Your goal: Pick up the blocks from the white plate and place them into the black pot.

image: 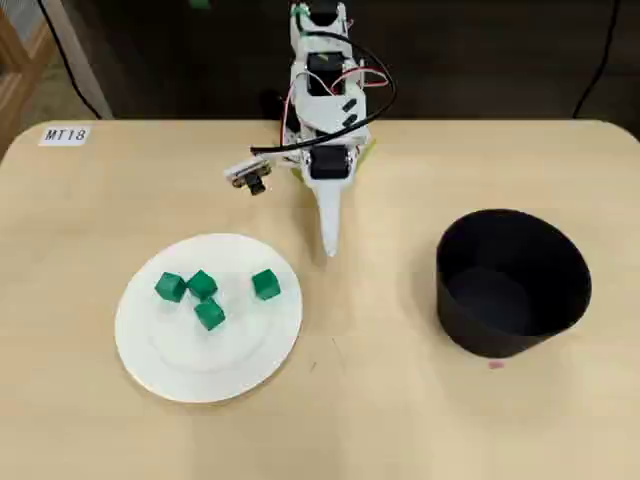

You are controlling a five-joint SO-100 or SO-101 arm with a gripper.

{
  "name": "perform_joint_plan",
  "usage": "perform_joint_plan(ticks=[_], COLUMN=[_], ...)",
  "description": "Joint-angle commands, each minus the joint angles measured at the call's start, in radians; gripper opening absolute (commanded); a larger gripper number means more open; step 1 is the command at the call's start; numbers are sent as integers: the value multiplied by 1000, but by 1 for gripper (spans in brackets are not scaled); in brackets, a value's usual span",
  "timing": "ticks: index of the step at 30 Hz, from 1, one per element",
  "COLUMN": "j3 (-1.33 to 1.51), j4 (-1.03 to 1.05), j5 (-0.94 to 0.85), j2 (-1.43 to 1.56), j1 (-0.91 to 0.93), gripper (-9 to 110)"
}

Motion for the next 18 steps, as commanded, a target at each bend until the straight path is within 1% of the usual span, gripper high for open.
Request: perform_joint_plan(ticks=[1,11,15,18], j3=[-51,-61,-126,-253], j4=[67,78,155,233], j5=[15,2,-29,-109], j2=[6,6,0,-127], j1=[72,75,110,152], gripper=[-2,-2,-2,-2])
